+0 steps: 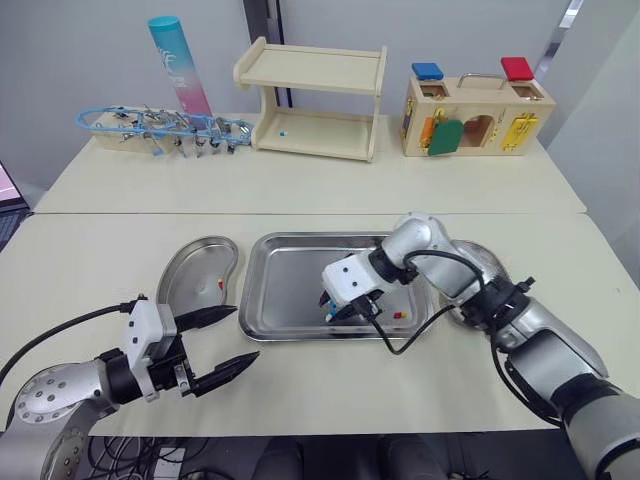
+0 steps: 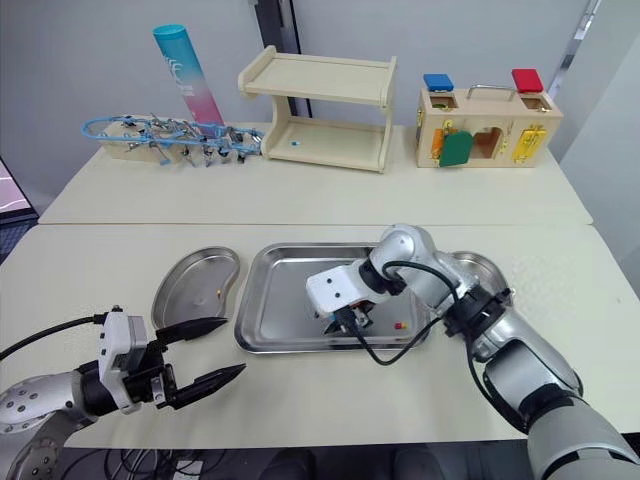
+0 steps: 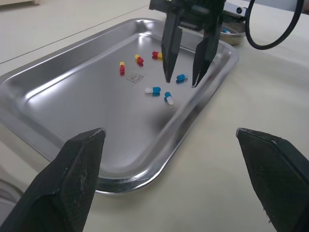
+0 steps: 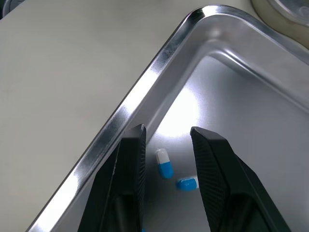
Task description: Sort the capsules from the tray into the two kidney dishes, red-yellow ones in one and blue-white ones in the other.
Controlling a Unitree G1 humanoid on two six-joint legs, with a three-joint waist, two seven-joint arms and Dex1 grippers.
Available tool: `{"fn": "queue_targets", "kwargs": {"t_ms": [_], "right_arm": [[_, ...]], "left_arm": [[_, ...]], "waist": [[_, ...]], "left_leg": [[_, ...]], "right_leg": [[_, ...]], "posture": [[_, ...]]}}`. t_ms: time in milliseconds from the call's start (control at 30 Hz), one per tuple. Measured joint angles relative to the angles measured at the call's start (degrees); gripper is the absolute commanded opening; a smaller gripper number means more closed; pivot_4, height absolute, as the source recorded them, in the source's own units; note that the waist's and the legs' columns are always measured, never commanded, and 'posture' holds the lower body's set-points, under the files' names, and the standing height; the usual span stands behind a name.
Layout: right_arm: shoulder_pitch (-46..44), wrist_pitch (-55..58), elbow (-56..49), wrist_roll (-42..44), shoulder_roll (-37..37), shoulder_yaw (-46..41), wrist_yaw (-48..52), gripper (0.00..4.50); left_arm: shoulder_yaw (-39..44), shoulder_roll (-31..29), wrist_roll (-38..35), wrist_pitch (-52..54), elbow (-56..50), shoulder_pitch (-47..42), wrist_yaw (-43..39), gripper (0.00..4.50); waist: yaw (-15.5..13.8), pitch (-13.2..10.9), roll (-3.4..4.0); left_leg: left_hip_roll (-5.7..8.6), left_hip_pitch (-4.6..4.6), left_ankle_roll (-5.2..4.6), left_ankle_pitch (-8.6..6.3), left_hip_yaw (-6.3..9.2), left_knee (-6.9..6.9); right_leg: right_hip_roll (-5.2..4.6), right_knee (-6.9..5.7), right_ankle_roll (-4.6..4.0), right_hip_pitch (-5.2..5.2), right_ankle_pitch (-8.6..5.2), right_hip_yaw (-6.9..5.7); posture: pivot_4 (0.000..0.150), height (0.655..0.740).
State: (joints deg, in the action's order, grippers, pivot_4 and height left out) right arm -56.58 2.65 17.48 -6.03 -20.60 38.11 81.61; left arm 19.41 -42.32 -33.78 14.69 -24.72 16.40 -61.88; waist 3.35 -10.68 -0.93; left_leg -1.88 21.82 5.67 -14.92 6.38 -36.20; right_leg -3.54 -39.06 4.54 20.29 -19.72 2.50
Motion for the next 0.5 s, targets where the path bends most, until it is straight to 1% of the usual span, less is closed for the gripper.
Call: {"fn": "queue_targets", "kwargs": {"t_ms": [300,500], "right_arm": [[-3.94,-5.24,11.58,-4.09,4.09,0.59,0.47,1.64],[-5.06,-7.79,16.43,-6.04,5.69,1.28,1.43,1.64]], "left_arm": [[-1.23,-0.11,0.06,1.51,-2.14,0.03,1.80,4.50],[-1.23,-0.11,-0.01,2.73,-3.39,0.00,3.27,4.50]], "waist": [[0.09,-0.01,0.01],[0.09,-0.01,0.01]], "left_leg": [[0.00,-0.01,0.00,0.00,0.00,0.02],[0.00,-0.01,0.00,0.00,0.01,0.02]], "right_leg": [[0.01,-0.01,0.00,0.02,0.00,0.01],[0.01,-0.01,0.00,0.02,0.00,0.01]], "posture": [[0.150,0.7400],[0.150,0.7400]]}}
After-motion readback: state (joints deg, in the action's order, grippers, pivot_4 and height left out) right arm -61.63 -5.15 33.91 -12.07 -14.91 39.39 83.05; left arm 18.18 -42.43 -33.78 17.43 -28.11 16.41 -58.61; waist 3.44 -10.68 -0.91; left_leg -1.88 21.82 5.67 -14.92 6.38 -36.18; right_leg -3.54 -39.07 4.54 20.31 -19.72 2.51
